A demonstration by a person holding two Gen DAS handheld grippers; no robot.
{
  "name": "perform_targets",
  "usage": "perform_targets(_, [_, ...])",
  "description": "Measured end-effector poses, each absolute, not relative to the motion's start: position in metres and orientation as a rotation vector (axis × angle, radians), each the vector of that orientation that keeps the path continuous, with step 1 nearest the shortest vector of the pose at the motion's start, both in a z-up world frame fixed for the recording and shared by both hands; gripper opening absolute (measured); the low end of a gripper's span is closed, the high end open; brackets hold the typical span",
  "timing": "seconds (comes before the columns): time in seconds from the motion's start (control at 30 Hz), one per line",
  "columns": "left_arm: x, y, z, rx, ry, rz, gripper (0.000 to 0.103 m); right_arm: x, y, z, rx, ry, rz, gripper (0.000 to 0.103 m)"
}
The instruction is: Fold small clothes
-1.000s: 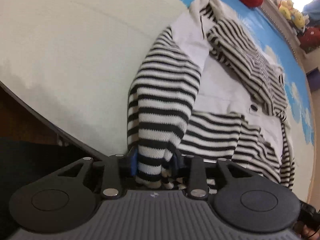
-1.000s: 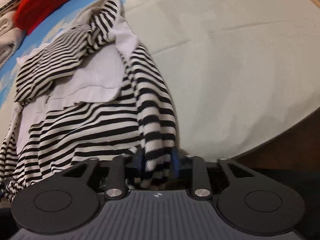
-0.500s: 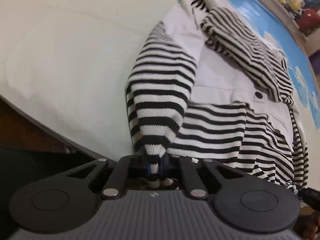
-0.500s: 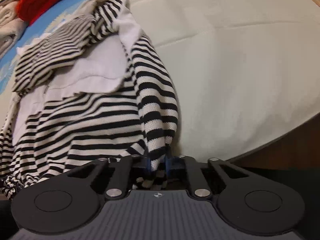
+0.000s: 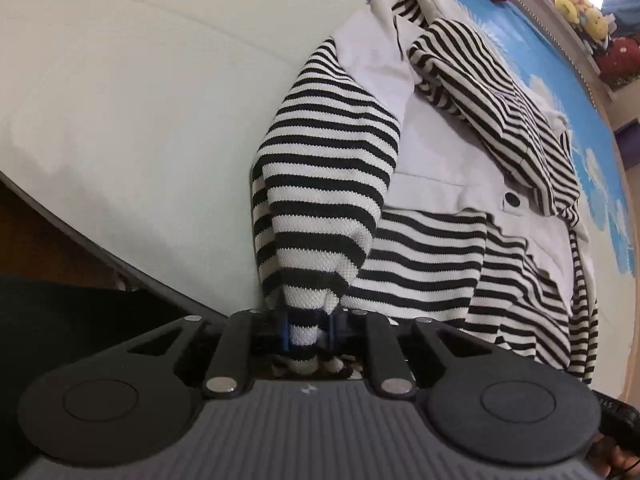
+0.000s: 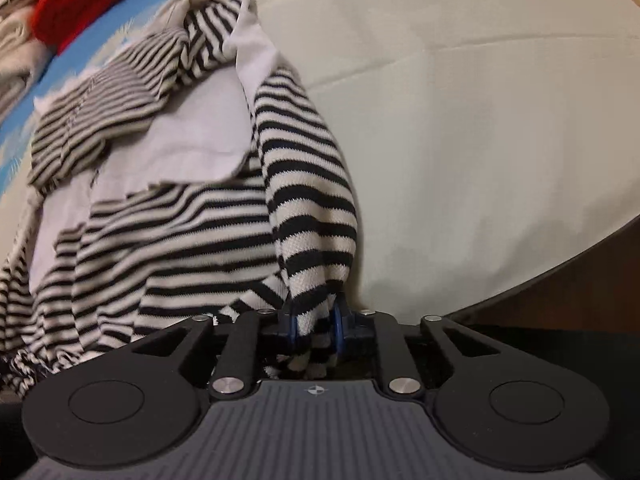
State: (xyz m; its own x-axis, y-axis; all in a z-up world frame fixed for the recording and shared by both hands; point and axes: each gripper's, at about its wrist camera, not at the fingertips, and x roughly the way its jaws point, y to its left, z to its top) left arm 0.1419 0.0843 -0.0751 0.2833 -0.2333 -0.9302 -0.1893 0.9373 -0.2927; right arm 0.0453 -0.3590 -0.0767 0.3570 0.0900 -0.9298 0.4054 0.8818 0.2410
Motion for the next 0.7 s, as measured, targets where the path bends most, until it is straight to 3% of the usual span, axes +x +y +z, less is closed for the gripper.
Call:
perform_targets(0.07, [0.141,0.084,-0.075,-0.371,1.290,-0.033,0.017,0.045,-0.359,-0.076,0.472,1.197,-0.212,0.018])
perform_targets(0.13, [0.140,0.082,-0.073,-0.355,1.277,-0.044,0.008,0.044,-0.359,-0.074,0.480,1.181,-0.214,0.012])
perform_targets(0.2, [0.138,0.078,-0.067,-0.317,1.247,-0.059,0.007,0.042,-0.361,-0.068,0.486,1.150,-0.213,0.009])
perform_targets(0.7, [0.106,0.091,0.068,-0.283,0.953,-0.291,0.006,-0.002,-0.387,0.066,0.578,0.765,-0.051,0.007])
